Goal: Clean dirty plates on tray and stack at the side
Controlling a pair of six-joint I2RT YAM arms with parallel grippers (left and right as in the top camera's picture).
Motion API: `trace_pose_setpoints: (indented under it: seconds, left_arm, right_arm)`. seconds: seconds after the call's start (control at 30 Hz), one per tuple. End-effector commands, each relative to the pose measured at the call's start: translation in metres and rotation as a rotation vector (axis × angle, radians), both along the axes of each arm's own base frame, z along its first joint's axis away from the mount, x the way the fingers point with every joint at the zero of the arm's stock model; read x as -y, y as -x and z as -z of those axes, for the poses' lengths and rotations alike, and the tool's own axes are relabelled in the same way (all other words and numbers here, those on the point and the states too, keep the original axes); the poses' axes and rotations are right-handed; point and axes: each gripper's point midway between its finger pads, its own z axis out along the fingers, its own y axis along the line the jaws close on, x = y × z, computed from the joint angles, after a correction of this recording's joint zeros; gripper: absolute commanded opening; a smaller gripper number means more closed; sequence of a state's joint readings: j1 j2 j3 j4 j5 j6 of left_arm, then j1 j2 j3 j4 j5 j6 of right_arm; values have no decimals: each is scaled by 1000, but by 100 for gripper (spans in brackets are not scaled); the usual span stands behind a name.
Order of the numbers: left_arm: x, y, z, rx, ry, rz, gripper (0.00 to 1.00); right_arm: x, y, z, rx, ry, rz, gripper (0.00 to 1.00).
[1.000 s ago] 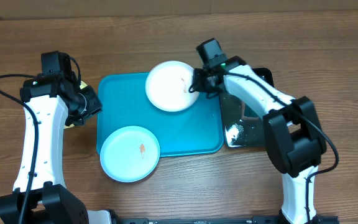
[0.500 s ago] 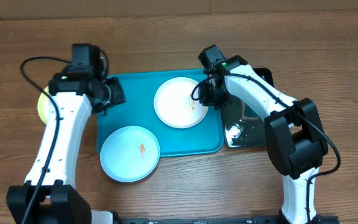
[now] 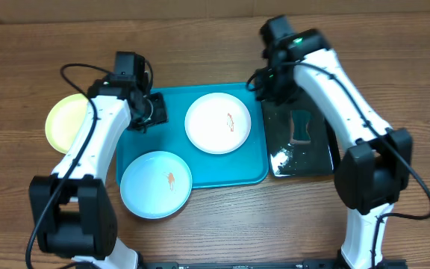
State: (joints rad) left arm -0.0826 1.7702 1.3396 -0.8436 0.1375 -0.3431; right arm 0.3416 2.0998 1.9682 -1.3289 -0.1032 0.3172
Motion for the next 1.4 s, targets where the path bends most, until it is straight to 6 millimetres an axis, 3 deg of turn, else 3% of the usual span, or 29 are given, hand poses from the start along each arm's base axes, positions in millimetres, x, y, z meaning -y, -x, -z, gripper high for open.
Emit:
trace_pose_setpoints:
  seconds: [0.0,0.17,0.37,0.53,0.7,1.0,1.37]
  left_arm:
    - [34,-4,13,-3,105,122,43]
    - [47,-12,38,-17,96,153,49]
    - [61,-15,66,-43,100,184,48]
    - [67,-10,82,-82,93,198,38]
    - [66,-8,87,-88,78,224,31]
    - [66,-12,85,-74,77,232,28]
    - [68,-20,68,-58,67,275,21]
  right_arm:
    - [39,-8,-17,21,21,68,47]
    - [91,-1,-14,-56,42,173,47]
    - [118,3,-11,-86,50,201,47]
    - [119,2,-11,-83,49,206,47]
    - [119,2,-11,-82,50,206,47]
    - [119,3,-10,-87,50,205,48]
    - [119,4,1,-101,53,205,52]
